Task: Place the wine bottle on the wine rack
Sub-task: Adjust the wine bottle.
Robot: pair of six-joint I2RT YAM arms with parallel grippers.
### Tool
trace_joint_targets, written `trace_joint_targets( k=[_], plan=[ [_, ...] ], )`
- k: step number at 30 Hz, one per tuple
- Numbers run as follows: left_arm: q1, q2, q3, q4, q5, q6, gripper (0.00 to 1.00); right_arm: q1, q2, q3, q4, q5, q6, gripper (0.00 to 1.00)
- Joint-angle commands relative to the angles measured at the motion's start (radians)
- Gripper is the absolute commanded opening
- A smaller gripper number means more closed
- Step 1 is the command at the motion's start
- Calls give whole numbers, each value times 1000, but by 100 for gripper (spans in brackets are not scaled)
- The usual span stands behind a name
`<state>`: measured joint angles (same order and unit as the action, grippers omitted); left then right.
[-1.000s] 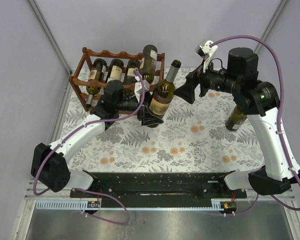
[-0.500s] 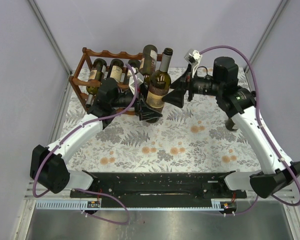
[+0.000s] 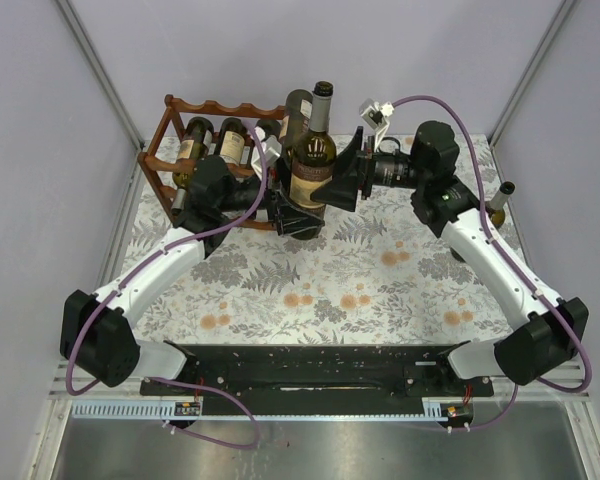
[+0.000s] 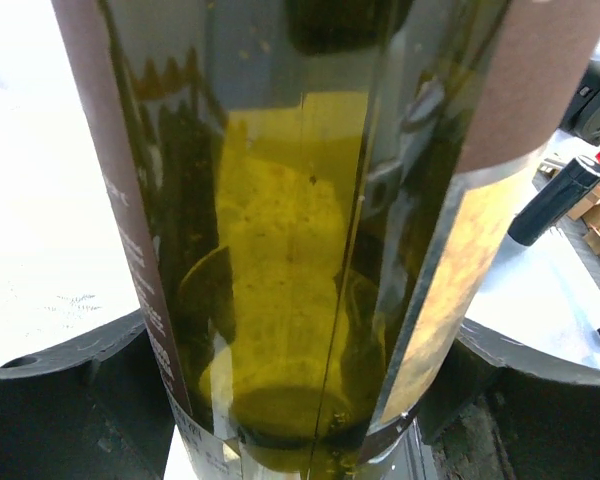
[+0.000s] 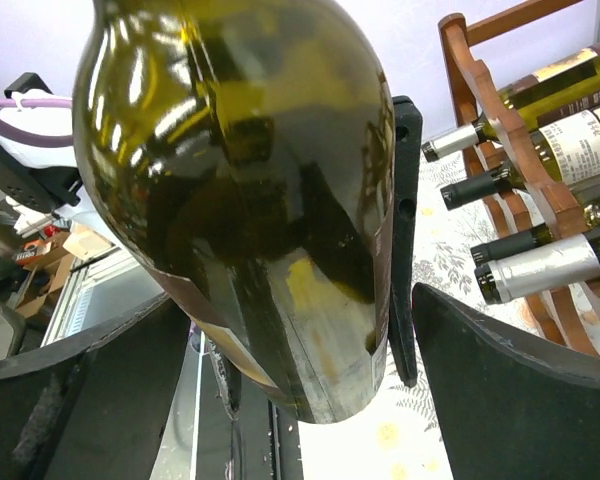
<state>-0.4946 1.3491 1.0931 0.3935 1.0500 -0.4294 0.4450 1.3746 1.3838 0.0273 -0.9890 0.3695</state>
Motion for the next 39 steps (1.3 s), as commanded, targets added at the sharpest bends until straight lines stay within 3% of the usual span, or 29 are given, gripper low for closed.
trace_joint_targets(
  k=[1,14,16,21,24,25,28,35,39],
  plan=[
    [-2,-19,45,177,-28,-39,0,26,9,-22,194,-27,85,99],
    [-33,-8,14,133,-74,12,0,86,76,1,264,-26,121,99],
    [-42,-2,22,102,-74,33,0,90,84,9,266,-27,120,95],
    [-59,-2,8,84,-81,64,0,92,86,20,243,-42,91,70],
    [-59,-1,19,47,-91,87,0,92,87,29,241,-63,86,40],
    [-61,2,24,29,-99,95,0,92,89,32,244,-68,91,26],
    [-62,2,33,16,-97,100,0,92,89,34,243,-77,94,3],
    [-36,-31,11,18,-54,130,43,87,44,57,113,-71,-3,0],
    [-13,-42,-1,18,-58,129,61,86,31,70,91,-73,-9,0]
  ],
)
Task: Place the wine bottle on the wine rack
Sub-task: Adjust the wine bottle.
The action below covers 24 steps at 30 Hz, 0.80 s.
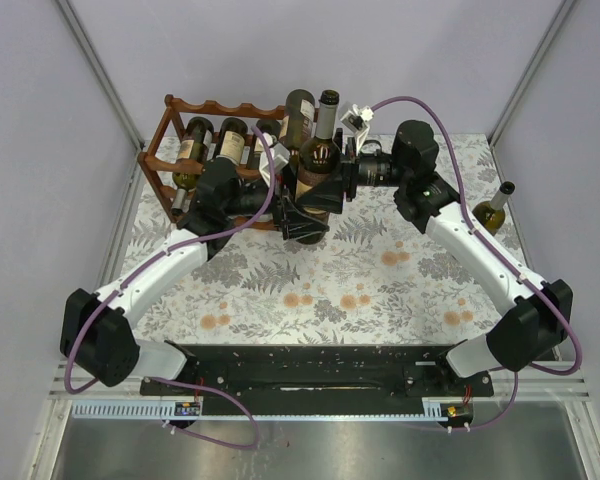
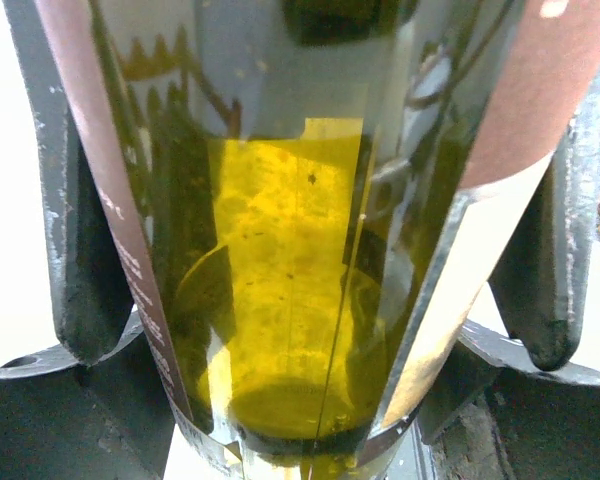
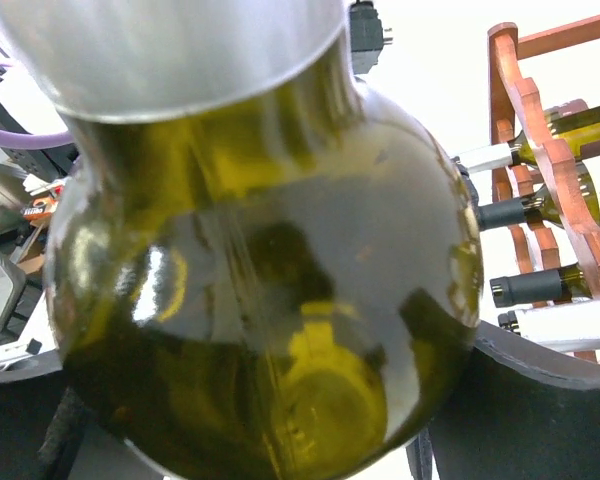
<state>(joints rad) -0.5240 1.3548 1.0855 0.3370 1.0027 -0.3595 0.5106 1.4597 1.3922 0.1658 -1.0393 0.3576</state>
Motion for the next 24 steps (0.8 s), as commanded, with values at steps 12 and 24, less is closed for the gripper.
trace_joint_targets(
  k=[12,24],
  plan=[
    [27,-72,-24,40,-29,111,99,11,-45,93,-66,-34,14,0],
    [101,-157,-41,-197,-19,318,99,6,-62,178,-311,22,-143,0]
  ],
)
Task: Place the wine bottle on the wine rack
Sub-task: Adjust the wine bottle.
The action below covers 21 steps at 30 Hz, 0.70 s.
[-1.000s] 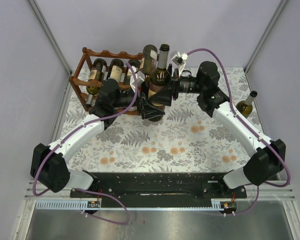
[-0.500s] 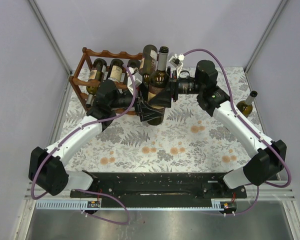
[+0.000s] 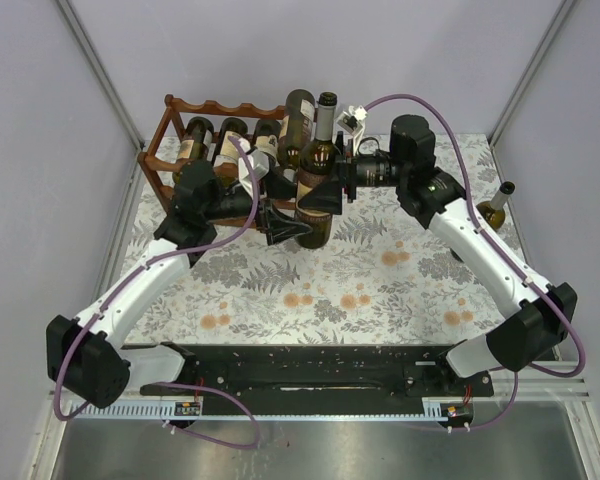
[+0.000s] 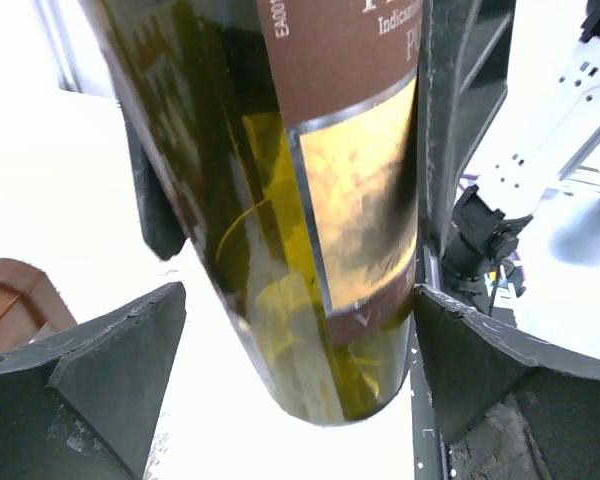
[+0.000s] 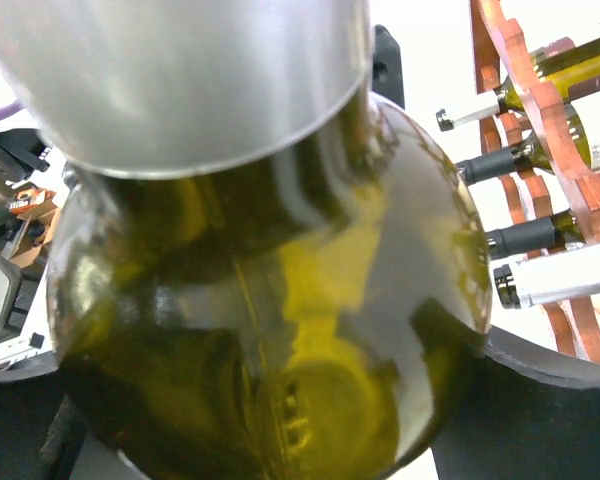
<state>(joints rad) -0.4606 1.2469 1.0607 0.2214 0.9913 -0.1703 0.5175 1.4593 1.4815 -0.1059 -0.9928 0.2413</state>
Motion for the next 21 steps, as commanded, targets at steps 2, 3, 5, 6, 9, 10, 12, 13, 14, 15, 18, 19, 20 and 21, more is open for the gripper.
trace_joint_targets(
  k=[2,3,5,6,9,10,12,13,14,15,18,19,20,21],
  plan=[
    [39,-60,-25,-137,-6,188,99,-1,-54,115,-75,-14,-49,0],
    [40,-67,-33,-167,-6,215,99,-1,-51,131,-102,-7,-60,0],
    [46,-82,-28,-220,-10,264,99,-1,-44,157,-162,12,-100,0],
    [53,-89,-22,-259,-10,282,99,-1,-45,163,-191,25,-124,0],
    [77,-110,48,-414,-6,397,99,-1,-56,163,-277,62,-203,0],
    [82,-112,92,-485,-8,469,99,-1,-59,161,-305,77,-229,0],
    [83,-112,186,-697,-43,630,99,-1,-65,155,-363,103,-288,0],
    [82,-112,238,-768,-69,711,99,-1,-68,155,-409,117,-312,0],
    [82,-109,296,-854,-86,789,99,-1,-68,154,-441,135,-345,0],
    [82,-107,345,-920,-109,878,99,-1,-68,155,-477,147,-374,0],
    [76,-101,479,-1076,-173,1047,99,-1,-74,143,-560,172,-428,0],
    [66,-92,517,-1109,-198,1113,99,3,-79,131,-571,178,-439,0],
    [57,-84,562,-1140,-221,1153,99,7,-83,120,-577,187,-451,0],
    [40,-75,599,-1169,-241,1196,99,13,-86,109,-586,203,-461,0]
  ],
)
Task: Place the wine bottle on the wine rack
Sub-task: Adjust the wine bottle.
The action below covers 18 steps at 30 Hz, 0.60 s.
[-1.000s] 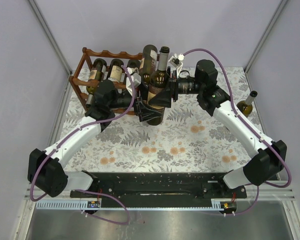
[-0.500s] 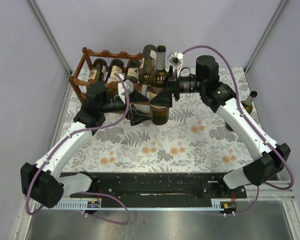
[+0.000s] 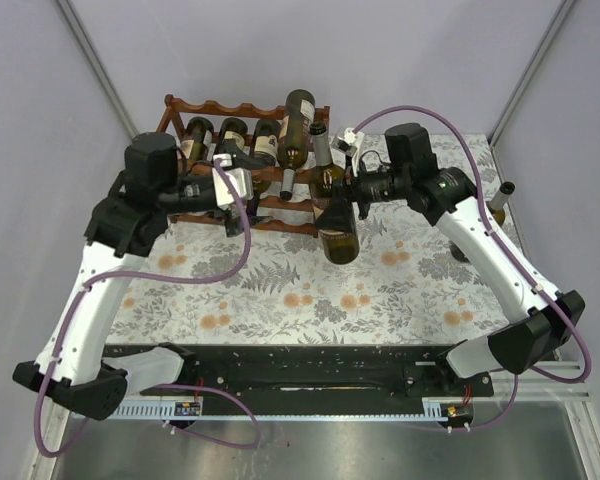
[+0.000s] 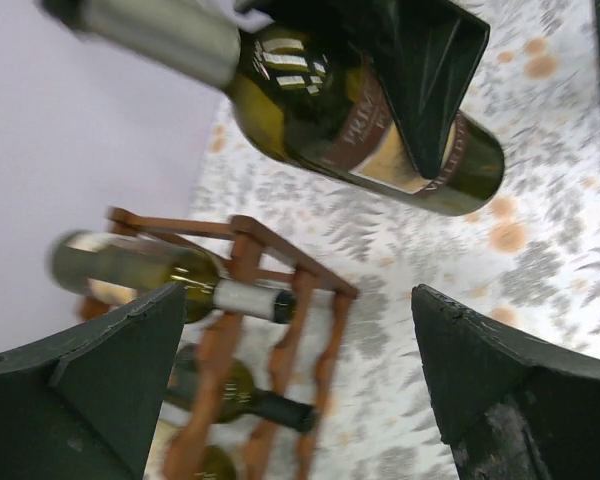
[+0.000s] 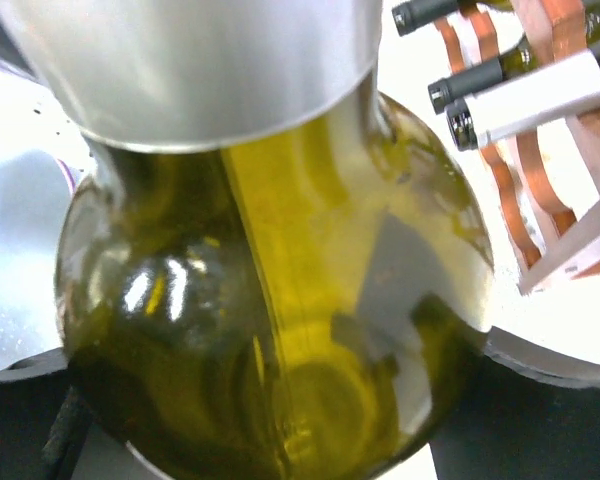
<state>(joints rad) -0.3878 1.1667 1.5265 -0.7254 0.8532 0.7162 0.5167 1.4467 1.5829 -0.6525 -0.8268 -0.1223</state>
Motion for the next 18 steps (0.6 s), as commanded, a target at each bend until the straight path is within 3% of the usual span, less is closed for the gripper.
trace_joint_targets(
  k=[1,10,18],
  plan=[
    [-58,19,174,-256,-135,378,99,19,-75,0,-47,44,-106,0],
    [-305,189,454,-430,-512,741,97,40,-66,-32,-117,-6,-112,0],
    [-451,218,420,-378,-766,1078,94,51,-54,-35,-154,-58,-112,0]
  ],
)
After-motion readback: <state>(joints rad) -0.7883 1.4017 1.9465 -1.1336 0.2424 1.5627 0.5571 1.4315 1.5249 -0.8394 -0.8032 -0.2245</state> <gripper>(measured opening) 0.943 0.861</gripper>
